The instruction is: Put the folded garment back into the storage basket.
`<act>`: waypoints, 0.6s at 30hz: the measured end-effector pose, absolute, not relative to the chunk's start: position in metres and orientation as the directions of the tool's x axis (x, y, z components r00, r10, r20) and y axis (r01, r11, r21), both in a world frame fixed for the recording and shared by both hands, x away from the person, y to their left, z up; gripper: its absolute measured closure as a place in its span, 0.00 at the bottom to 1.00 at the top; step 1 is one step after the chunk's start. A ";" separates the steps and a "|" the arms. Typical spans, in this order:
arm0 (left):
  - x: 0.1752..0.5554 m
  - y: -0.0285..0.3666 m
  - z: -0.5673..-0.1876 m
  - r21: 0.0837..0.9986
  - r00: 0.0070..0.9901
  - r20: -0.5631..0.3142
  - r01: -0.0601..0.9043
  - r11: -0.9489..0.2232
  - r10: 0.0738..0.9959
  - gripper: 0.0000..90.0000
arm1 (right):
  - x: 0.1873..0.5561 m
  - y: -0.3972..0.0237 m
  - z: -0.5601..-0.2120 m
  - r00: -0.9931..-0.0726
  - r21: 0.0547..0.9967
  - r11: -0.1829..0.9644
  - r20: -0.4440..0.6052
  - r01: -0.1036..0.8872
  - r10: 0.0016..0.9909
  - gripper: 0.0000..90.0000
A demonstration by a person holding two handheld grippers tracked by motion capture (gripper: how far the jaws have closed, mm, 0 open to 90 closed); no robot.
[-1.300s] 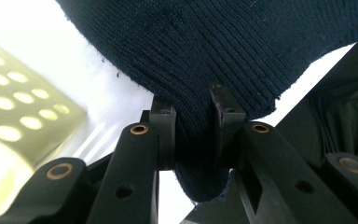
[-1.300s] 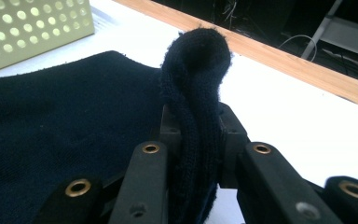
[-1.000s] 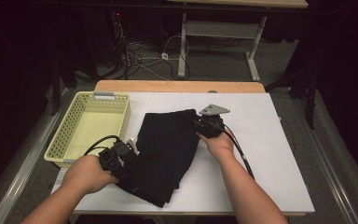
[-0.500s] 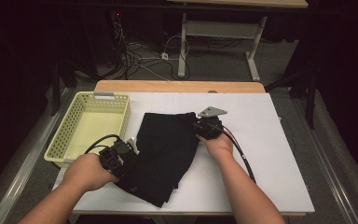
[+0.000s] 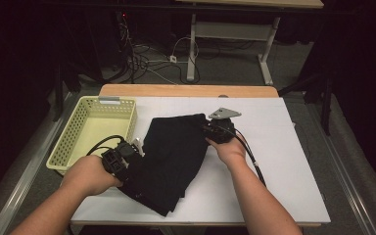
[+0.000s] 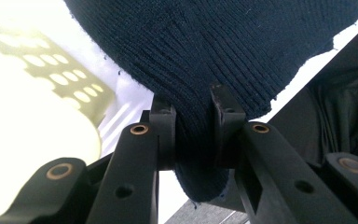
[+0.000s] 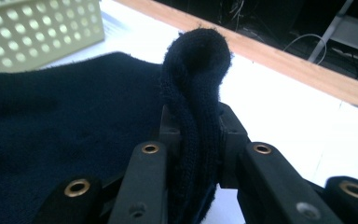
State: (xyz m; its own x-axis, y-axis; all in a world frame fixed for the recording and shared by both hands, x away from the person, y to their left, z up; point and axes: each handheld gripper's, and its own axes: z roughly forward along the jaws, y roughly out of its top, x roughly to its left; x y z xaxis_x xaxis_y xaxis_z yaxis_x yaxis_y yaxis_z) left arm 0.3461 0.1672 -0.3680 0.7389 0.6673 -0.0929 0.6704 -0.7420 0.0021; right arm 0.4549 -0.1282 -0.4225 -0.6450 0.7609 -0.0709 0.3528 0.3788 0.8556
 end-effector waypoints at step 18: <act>0.355 0.165 -0.345 -0.049 0.745 -0.079 0.660 -0.749 0.662 0.82 | 0.451 -0.121 -0.399 -0.651 0.872 0.371 -0.083 0.319 0.755 0.86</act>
State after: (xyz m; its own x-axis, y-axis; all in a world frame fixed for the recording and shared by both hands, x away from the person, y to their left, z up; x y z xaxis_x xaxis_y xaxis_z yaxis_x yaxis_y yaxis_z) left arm 0.3550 0.1650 -0.3448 0.7453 0.6620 -0.0792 0.6604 -0.7493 -0.0490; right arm 0.4506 -0.1208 -0.3988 -0.6510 0.7545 -0.0831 0.3189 0.3712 0.8721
